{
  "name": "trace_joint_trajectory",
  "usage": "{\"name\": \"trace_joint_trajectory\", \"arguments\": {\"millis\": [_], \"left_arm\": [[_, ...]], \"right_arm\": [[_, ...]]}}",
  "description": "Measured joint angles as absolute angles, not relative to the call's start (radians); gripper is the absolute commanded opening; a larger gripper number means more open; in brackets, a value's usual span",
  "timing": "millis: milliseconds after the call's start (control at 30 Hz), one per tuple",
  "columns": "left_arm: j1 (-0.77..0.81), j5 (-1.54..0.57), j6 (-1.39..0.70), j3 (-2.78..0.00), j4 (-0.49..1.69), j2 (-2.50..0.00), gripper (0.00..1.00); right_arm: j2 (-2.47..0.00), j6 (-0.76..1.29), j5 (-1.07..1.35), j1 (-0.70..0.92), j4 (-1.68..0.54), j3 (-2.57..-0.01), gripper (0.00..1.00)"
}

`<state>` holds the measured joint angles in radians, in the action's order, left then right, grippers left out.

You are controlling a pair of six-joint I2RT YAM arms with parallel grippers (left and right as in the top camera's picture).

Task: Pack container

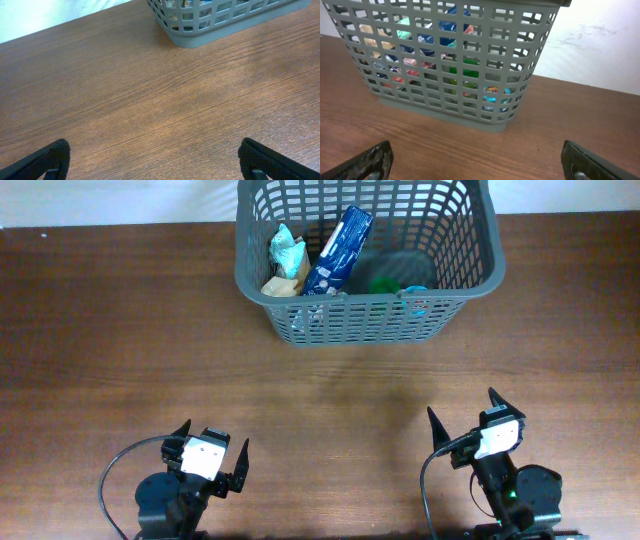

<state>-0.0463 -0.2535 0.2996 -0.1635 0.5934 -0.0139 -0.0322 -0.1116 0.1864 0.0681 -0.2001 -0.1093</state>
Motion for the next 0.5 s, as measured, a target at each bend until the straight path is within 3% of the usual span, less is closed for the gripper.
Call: {"name": "trace_joint_trajectory", "arguments": {"millis": [500], "left_arm": [[-0.046,-0.254,0.3,-0.163,0.593,-0.014,0.99]], "right_arm": [[-0.016,-0.113,0.182,0.068,-0.183,-0.065,0.99]]}}
